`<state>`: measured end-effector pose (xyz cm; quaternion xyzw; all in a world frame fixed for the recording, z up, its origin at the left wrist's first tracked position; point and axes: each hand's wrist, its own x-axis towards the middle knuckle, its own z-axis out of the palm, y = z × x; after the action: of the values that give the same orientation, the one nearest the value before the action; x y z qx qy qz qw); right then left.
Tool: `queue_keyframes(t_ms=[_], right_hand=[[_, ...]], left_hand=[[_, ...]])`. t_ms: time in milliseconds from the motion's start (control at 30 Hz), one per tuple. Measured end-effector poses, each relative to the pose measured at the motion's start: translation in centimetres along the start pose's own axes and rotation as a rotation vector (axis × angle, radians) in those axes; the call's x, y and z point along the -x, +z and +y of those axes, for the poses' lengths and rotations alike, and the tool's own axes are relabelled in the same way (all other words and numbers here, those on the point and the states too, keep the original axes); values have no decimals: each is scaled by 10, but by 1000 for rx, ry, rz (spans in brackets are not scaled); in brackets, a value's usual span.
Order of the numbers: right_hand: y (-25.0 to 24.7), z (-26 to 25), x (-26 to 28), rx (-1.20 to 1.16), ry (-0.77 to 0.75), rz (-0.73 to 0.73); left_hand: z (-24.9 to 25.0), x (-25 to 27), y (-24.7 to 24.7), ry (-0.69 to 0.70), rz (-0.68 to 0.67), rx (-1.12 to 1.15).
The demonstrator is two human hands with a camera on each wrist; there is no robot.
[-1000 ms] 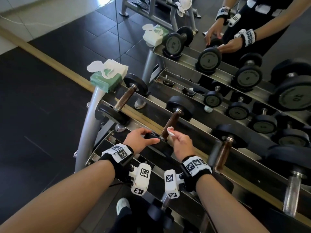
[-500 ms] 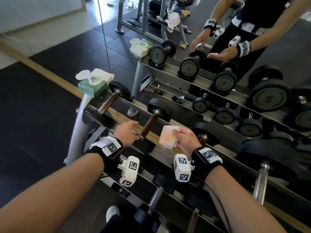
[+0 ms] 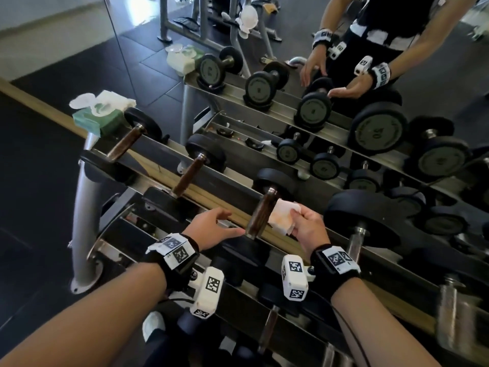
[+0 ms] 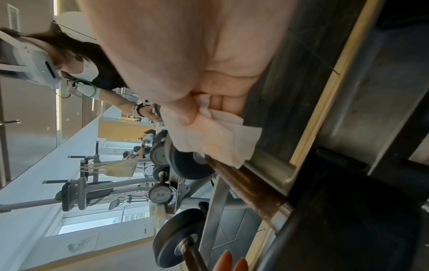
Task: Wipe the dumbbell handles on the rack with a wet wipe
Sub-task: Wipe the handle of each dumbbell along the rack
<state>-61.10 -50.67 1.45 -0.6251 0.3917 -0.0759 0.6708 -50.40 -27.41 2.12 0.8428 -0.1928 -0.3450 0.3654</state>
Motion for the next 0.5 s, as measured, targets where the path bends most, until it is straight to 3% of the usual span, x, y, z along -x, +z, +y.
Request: queue_keyframes(t_ms=[333, 500], right_hand=[[15, -2, -19, 217, 16, 132], [32, 6, -6, 222, 6, 0]], left_hand=[[-4, -8, 16, -170, -28, 58], [-7, -11, 15, -179, -35, 59]])
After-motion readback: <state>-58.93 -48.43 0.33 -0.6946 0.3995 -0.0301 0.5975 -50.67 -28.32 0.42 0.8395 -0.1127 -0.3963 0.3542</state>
